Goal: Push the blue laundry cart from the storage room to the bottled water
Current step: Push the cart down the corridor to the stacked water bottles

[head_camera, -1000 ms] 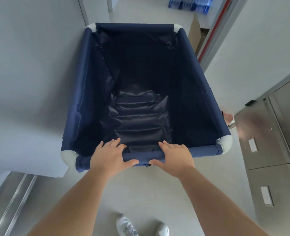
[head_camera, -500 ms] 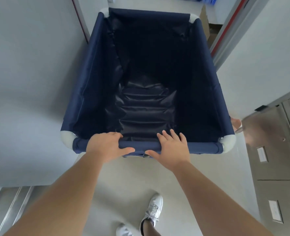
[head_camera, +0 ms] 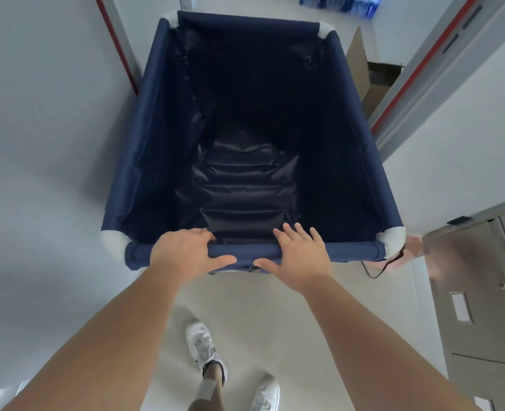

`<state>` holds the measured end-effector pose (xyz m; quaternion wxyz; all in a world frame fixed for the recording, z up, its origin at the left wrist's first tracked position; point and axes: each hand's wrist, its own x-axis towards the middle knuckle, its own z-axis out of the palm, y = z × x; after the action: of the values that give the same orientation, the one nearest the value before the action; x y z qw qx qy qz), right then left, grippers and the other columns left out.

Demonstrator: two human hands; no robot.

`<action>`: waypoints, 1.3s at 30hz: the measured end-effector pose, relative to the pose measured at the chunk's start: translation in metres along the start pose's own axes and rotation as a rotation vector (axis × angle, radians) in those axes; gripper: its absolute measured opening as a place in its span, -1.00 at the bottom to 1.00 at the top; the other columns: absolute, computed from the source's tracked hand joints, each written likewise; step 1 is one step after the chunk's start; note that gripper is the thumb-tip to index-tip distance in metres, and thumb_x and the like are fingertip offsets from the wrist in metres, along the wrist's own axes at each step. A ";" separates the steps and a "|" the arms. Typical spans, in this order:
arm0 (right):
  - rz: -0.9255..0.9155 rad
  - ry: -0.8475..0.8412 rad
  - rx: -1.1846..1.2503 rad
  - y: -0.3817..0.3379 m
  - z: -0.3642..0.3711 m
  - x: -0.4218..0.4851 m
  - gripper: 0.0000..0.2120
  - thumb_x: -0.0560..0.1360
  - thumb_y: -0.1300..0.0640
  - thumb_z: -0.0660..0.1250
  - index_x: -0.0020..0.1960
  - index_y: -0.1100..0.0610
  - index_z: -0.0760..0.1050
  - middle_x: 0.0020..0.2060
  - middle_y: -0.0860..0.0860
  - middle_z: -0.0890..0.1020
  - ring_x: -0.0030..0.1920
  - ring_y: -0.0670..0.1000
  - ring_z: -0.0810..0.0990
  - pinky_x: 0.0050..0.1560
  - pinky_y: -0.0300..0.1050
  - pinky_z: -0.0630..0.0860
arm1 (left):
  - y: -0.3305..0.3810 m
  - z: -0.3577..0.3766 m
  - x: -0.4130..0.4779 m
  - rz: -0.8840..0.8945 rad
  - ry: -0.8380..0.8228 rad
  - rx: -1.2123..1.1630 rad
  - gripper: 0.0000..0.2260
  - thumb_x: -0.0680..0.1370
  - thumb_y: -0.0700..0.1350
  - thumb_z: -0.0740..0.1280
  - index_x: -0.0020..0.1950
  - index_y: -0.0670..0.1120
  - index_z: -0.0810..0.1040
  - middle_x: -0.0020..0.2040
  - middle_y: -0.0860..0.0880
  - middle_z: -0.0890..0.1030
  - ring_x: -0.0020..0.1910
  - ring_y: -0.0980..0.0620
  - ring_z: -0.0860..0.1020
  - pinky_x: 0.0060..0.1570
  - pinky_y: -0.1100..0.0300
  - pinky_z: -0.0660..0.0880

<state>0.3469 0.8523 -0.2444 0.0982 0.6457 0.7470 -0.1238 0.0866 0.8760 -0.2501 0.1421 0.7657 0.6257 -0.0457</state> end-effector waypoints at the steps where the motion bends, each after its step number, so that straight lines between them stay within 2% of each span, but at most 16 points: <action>1: -0.001 -0.008 -0.001 0.002 -0.005 0.012 -0.05 0.39 -0.60 -0.13 0.58 -0.04 0.14 0.59 -0.01 0.18 0.59 0.07 0.03 0.55 0.13 -0.09 | -0.002 -0.003 0.012 0.005 -0.002 0.000 -0.23 0.25 0.61 -0.07 0.13 0.17 0.57 0.04 0.17 0.60 -0.08 0.06 0.57 -0.17 0.09 0.41; 4: 0.001 -0.034 -0.006 0.007 -0.020 0.047 -0.07 0.41 -0.58 -0.09 0.59 -0.03 0.13 0.59 -0.02 0.16 0.59 0.06 0.02 0.54 0.11 -0.08 | -0.008 -0.012 0.048 0.016 -0.022 -0.006 -0.19 0.23 0.63 -0.09 0.16 0.18 0.55 0.09 0.18 0.60 -0.06 0.07 0.58 -0.18 0.10 0.38; 10: 0.029 -0.067 0.002 0.014 -0.048 0.114 0.02 0.32 -0.60 -0.22 0.59 -0.04 0.11 0.59 -0.02 0.16 0.58 0.05 0.05 0.53 0.08 -0.07 | -0.023 -0.032 0.122 0.022 -0.051 0.010 -0.14 0.22 0.65 -0.12 0.18 0.16 0.56 0.11 0.18 0.60 -0.04 0.08 0.58 -0.18 0.10 0.37; 17: 0.052 -0.036 0.006 0.020 -0.071 0.185 -0.01 0.34 -0.60 -0.17 0.58 -0.03 0.16 0.57 -0.03 0.23 0.57 0.05 0.10 0.53 0.08 -0.05 | -0.038 -0.061 0.199 0.063 -0.096 0.042 -0.15 0.23 0.64 -0.14 0.17 0.16 0.56 0.13 0.18 0.56 -0.01 0.04 0.57 -0.15 0.08 0.37; 24: 0.067 -0.011 0.002 0.030 -0.092 0.258 0.02 0.30 -0.62 -0.22 0.57 -0.05 0.20 0.56 -0.04 0.26 0.57 0.04 0.10 0.52 0.11 -0.05 | -0.053 -0.083 0.275 0.057 -0.095 0.059 -0.25 0.24 0.64 -0.10 0.00 0.16 0.55 0.01 0.19 0.55 -0.11 0.05 0.52 -0.20 0.08 0.34; 30: 0.072 0.011 0.008 0.042 -0.111 0.324 -0.05 0.36 -0.60 -0.14 0.55 -0.05 0.22 0.56 -0.05 0.26 0.58 0.05 0.07 0.53 0.15 -0.06 | -0.062 -0.105 0.345 0.036 -0.107 0.044 -0.24 0.22 0.62 -0.09 0.05 0.19 0.57 0.02 0.18 0.57 -0.07 0.07 0.56 -0.15 0.08 0.40; 36: 0.066 0.028 0.043 0.056 -0.133 0.388 -0.07 0.37 -0.59 -0.10 0.52 -0.03 0.26 0.55 -0.03 0.28 0.57 0.07 0.10 0.53 0.16 -0.04 | -0.069 -0.125 0.413 0.017 -0.153 0.055 -0.30 0.26 0.61 -0.05 0.06 0.21 0.56 -0.08 0.18 0.56 -0.08 0.10 0.56 -0.06 0.07 0.51; 39: 0.062 0.030 0.047 0.065 -0.145 0.423 -0.09 0.39 -0.59 -0.06 0.51 -0.03 0.29 0.53 -0.02 0.31 0.56 0.08 0.14 0.52 0.16 -0.02 | -0.072 -0.134 0.450 0.023 -0.142 0.074 -0.32 0.28 0.62 -0.04 0.05 0.21 0.56 -0.09 0.18 0.56 -0.09 0.10 0.55 -0.09 0.08 0.51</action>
<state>0.3514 1.3041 -0.2401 0.0756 0.6723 0.7251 -0.1284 0.0978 1.3513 -0.2452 0.1586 0.7722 0.6032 -0.1214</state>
